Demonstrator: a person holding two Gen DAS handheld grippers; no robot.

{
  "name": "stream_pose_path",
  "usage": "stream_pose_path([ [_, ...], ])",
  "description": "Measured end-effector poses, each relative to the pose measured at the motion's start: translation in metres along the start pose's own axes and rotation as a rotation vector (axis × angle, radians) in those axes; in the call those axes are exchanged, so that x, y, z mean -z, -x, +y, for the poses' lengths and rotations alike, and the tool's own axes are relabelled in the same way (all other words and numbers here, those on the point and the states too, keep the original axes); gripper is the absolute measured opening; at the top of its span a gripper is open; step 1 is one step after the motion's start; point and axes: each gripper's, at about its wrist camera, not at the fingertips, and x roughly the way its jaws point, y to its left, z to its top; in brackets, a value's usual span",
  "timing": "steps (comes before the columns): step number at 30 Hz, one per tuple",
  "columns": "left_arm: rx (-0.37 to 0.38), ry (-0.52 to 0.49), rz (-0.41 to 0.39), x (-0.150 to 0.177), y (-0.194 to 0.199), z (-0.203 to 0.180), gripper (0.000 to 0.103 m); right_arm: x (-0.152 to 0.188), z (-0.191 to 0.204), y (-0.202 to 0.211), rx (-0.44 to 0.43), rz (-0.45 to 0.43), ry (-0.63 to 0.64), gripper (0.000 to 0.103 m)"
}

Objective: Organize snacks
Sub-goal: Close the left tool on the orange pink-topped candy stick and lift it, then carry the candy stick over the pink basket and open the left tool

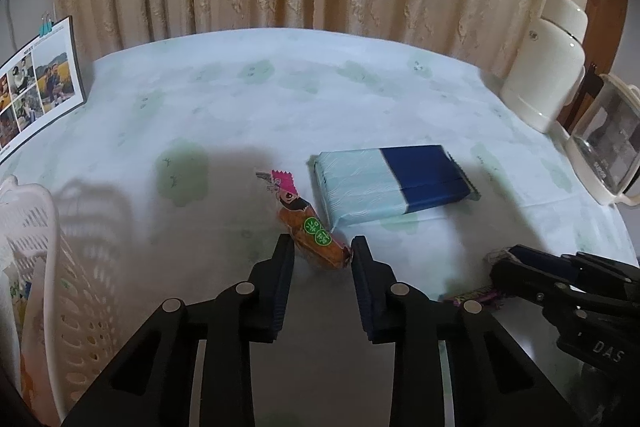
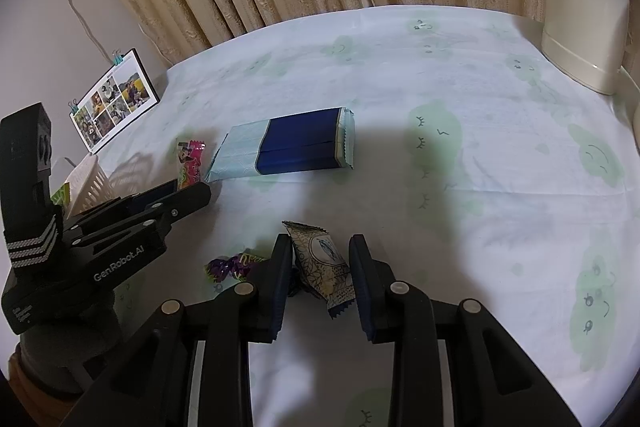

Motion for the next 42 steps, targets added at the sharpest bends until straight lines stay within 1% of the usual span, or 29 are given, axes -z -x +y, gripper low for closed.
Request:
stream_pose_path([
  [7,0.018,-0.001,-0.028,0.003,0.010,-0.004,0.027,0.000,0.002,0.002,0.001,-0.004,-0.001,0.029],
  [17,0.045,0.006,-0.107,0.006,0.042,-0.012,0.027,-0.001,-0.001,0.002,0.004,-0.002,-0.007,0.029],
  [21,0.044,0.011,-0.143,0.007,0.056,-0.013,0.027,-0.001,-0.001,0.001,0.007,-0.002,-0.002,0.030],
  [26,0.025,0.043,-0.200,0.008,0.076,-0.005,0.027,0.000,0.000,0.000,0.017,-0.003,0.015,0.030],
  [27,0.014,0.054,-0.215,0.008,0.081,-0.002,0.027,0.000,0.000,0.001,0.024,-0.003,0.016,0.028],
  [28,0.005,0.061,-0.226,0.009,0.083,0.000,0.027,0.000,0.000,0.001,0.032,-0.003,0.016,0.022],
  [31,-0.031,0.087,-0.264,0.010,0.094,0.009,0.027,-0.001,-0.004,0.002,0.022,-0.005,-0.011,0.021],
  [33,-0.057,0.104,-0.289,0.012,0.102,0.016,0.027,-0.002,-0.012,0.004,-0.002,-0.006,-0.053,0.019],
  [37,-0.165,0.119,-0.340,0.016,0.114,0.029,0.027,-0.005,-0.026,0.007,-0.072,-0.007,-0.140,0.018],
  [42,-0.266,0.168,-0.370,0.021,0.124,0.049,0.027,-0.006,-0.033,0.009,-0.137,-0.007,-0.197,0.018],
])
